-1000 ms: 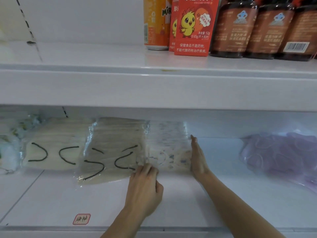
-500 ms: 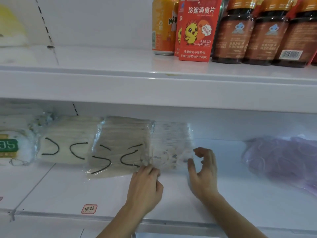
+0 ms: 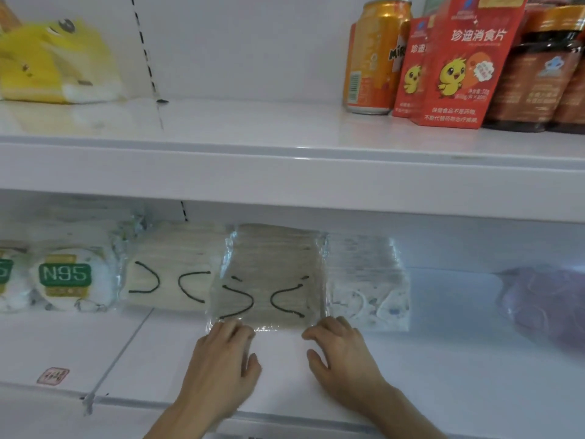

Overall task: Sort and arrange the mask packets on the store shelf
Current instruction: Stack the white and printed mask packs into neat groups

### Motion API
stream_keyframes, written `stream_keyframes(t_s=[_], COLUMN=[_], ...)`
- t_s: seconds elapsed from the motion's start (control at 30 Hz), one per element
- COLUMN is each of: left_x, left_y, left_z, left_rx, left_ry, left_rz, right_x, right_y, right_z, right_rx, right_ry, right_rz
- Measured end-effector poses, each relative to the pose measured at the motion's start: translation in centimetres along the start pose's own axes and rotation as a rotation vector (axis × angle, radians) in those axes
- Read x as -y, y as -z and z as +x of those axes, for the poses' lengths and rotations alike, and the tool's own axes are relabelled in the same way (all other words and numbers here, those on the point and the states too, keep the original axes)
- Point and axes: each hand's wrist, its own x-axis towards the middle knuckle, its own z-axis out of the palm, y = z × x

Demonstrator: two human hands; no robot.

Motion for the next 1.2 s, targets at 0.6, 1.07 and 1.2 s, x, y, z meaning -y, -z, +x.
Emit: stream_keyframes(t_s=[0.6, 1.07, 1.2], left_x=[2.0, 2.1, 2.2], left_y=[0.1, -0.1, -0.3], left_z=[2.9, 2.4, 2.2], left_rx=[0.129, 0.085, 0.060], left_ry=[-0.142, -0.130, -0.112], left_rz=[-0.076, -0.022, -0.022], right_x=[2.8, 2.9, 2.8], right_y=[-0.4, -0.2, -0.2], right_z=[1.3, 0.4, 0.3], right_rx=[0.005, -0.116, -0.129], right_ry=[-0.130, -0.120, -0.112], right_rz=[-0.151, -0.069, -0.061])
